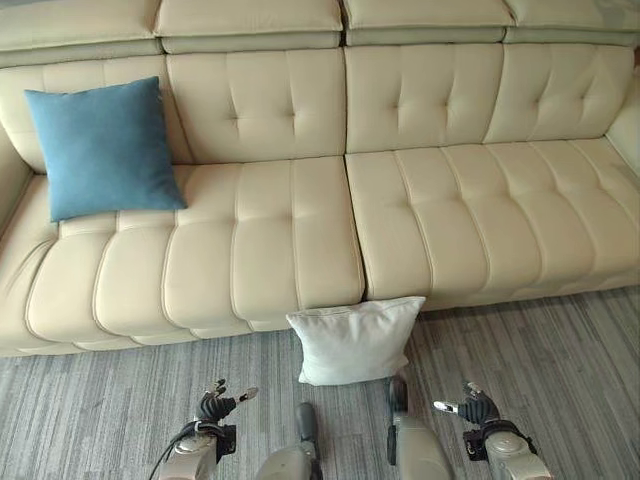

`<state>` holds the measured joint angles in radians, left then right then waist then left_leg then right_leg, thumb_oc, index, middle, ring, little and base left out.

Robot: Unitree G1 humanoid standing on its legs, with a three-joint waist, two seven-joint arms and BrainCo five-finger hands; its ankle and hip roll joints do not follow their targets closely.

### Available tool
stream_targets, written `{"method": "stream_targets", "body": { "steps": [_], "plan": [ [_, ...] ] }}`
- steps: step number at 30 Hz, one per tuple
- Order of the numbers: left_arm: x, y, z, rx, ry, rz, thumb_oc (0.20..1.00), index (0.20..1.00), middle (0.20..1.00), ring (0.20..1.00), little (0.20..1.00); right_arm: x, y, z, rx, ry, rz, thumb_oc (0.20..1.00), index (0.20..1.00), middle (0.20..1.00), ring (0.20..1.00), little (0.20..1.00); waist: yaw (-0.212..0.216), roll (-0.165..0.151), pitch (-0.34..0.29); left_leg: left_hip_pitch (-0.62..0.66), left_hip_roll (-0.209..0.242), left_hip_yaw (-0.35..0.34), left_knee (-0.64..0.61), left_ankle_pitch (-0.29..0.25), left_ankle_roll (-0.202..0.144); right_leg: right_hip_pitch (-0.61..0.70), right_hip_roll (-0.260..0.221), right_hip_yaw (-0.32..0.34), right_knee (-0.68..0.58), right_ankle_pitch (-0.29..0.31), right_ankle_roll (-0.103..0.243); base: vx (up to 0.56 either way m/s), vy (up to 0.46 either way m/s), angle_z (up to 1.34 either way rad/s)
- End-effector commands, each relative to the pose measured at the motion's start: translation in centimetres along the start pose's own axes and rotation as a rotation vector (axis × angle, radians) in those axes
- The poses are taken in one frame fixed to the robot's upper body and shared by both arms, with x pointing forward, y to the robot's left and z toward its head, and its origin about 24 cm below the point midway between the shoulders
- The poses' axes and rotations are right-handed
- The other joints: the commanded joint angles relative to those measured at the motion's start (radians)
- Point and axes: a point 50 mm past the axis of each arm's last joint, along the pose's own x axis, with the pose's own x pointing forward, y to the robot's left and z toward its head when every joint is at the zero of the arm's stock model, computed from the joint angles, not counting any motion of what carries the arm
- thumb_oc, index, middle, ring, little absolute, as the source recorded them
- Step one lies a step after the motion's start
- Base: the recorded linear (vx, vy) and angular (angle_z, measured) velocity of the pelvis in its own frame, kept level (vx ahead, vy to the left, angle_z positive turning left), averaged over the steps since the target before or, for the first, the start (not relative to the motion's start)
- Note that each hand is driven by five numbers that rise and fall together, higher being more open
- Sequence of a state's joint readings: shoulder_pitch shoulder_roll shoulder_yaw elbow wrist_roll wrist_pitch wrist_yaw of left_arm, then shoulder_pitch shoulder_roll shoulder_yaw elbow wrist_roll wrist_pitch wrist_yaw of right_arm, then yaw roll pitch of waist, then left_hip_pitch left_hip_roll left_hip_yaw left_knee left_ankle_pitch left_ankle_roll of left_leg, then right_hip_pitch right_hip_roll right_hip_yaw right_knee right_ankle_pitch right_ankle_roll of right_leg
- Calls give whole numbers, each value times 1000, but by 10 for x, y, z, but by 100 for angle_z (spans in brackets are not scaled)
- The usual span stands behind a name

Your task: Pick up all the scattered cushions and arrange them neatly on the sofa.

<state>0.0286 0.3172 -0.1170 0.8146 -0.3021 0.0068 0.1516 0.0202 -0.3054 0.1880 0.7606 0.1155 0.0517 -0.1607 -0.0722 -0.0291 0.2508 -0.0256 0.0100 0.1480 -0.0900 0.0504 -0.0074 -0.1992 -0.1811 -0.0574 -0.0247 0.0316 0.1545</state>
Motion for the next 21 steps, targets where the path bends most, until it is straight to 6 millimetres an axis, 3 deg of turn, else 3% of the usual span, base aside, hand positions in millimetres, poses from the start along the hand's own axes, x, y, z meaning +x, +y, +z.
{"method": "stream_targets", "body": {
  "steps": [1,5,6,9,16,21],
  "plan": [
    [2,-5,31,-7,-132,-26,1000,1000,1000,1000,1000,3,-17,14,-48,-62,-39,1000,1000,1000,1000,1000,-9,13,0,121,90,-19,52,-126,-63,63,68,-14,55,-32,-32,132,-214,20],
    [3,-12,33,-7,-133,-50,1000,1000,1000,1000,1000,4,-21,13,-43,-57,-47,1000,1000,1000,1000,1000,-19,28,-2,90,114,-36,116,-126,-80,89,79,-32,62,-61,-57,64,-134,32],
    [3,-17,34,-14,-134,-59,1000,1000,1000,1000,1000,5,-24,16,-48,-65,-56,1000,1000,1000,1000,1000,-16,31,3,64,111,-56,171,-107,-90,106,86,-39,58,-76,-72,66,-133,21],
    [4,-23,38,-4,-143,-78,1000,1000,1000,1000,1000,5,-29,16,-60,-61,-69,1000,1000,1000,1000,1000,-9,31,15,-23,120,-48,165,-62,-90,142,73,-71,41,-95,-78,22,-39,30],
    [3,-20,21,22,-83,-73,1000,1000,1000,1000,1000,5,-25,16,-92,-66,-54,1000,1000,1000,1000,1000,-8,52,-4,23,123,-9,66,-48,-88,159,89,-66,44,-106,-74,81,41,7],
    [4,-15,6,43,-15,-52,1000,1000,1000,1000,1000,6,-19,12,-126,-42,-36,1000,1000,1000,1000,1000,-2,40,4,57,118,4,44,-61,-83,162,83,-55,37,-97,-62,62,77,-1]
  ]
}}
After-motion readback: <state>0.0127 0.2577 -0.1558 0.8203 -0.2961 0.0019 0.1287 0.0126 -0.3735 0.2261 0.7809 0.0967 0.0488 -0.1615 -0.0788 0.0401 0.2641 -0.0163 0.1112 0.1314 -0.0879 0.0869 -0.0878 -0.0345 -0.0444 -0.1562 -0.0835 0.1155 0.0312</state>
